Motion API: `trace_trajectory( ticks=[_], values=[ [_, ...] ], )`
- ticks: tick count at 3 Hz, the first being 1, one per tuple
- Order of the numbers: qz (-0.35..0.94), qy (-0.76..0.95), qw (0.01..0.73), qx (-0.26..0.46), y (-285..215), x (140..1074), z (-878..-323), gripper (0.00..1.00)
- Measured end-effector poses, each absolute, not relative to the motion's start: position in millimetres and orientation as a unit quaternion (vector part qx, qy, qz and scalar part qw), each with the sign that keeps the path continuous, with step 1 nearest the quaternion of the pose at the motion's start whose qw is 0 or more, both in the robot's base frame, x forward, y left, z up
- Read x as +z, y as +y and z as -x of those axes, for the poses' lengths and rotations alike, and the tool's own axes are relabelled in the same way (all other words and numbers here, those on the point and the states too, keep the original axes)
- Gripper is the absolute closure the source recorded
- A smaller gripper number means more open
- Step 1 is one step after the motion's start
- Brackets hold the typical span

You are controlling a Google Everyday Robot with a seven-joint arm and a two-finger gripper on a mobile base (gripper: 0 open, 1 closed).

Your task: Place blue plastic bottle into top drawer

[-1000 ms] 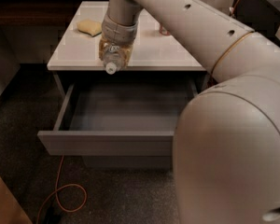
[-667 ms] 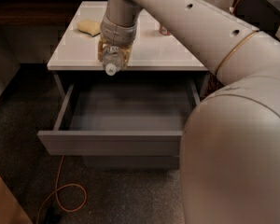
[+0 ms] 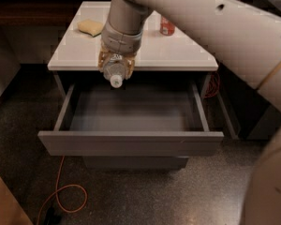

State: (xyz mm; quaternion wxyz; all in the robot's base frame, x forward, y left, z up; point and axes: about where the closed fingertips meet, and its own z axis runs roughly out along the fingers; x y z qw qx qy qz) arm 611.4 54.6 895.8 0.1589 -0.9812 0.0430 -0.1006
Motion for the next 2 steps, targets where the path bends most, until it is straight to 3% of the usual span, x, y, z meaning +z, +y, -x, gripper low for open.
trace_trajectory(
  ticks=[2],
  values=[
    [0.988, -0.003, 0.142, -0.063, 42.3, 879.6, -561.8, 1.0]
  ],
)
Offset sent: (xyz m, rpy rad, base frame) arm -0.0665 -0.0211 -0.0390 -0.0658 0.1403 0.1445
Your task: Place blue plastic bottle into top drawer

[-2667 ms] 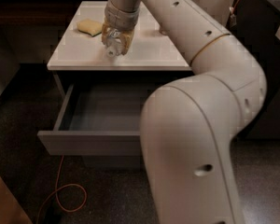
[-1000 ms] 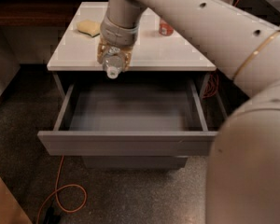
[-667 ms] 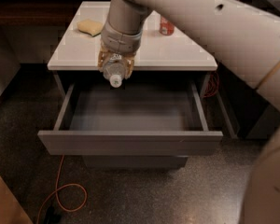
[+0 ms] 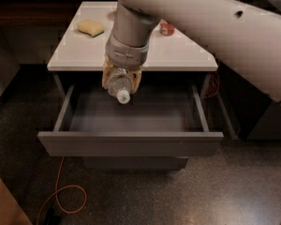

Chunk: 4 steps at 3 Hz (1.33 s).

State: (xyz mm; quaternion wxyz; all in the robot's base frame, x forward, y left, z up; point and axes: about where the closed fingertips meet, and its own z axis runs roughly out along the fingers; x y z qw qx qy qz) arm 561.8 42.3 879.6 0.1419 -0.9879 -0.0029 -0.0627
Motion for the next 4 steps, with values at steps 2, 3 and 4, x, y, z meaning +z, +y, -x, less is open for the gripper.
trace_trajectory(
  ticks=[2, 3, 4],
  values=[
    [0.994, -0.026, 0.101, -0.014, 36.0, 813.3, -576.8, 1.0],
    [0.996, -0.033, 0.075, -0.02, 32.5, 784.2, -600.0, 1.0],
    [0.997, -0.037, 0.063, -0.033, 30.4, 755.9, -627.0, 1.0]
  ],
)
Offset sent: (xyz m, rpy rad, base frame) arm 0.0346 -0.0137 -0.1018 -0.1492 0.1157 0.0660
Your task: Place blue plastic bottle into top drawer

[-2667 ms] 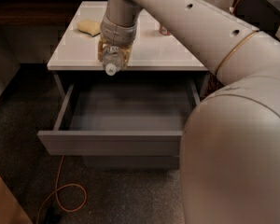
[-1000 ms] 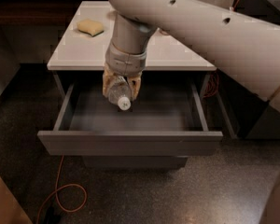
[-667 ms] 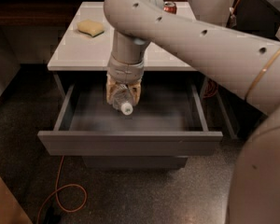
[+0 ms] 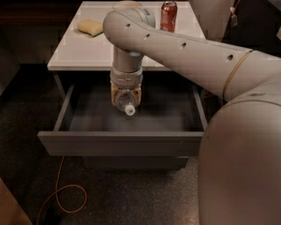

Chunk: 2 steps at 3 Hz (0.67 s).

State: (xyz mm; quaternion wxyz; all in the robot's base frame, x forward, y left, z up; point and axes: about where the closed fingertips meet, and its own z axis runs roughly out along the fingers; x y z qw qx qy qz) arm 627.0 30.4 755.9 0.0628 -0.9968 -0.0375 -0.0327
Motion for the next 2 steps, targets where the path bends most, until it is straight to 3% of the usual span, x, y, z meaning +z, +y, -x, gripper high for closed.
trace_trajectory(
  ticks=[2],
  values=[
    [0.994, -0.047, 0.088, -0.036, 50.7, 697.0, -660.7, 0.99]
  ],
)
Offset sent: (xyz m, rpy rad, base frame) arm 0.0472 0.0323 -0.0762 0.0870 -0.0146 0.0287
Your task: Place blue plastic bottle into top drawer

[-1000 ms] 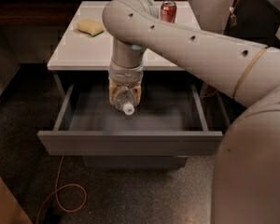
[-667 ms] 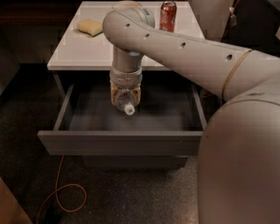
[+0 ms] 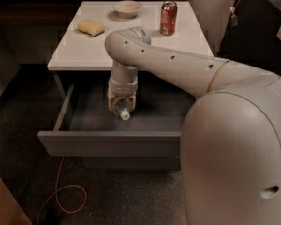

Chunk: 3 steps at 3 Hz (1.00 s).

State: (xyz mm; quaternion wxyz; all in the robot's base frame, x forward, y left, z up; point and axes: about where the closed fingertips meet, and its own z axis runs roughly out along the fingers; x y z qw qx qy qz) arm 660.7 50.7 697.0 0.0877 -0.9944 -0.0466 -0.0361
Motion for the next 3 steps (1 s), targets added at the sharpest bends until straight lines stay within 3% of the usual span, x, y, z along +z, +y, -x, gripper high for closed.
trace_trajectory(
  ticks=[3],
  values=[
    [0.992, -0.046, 0.107, -0.045, 72.1, 649.5, -676.4, 0.31]
  ],
)
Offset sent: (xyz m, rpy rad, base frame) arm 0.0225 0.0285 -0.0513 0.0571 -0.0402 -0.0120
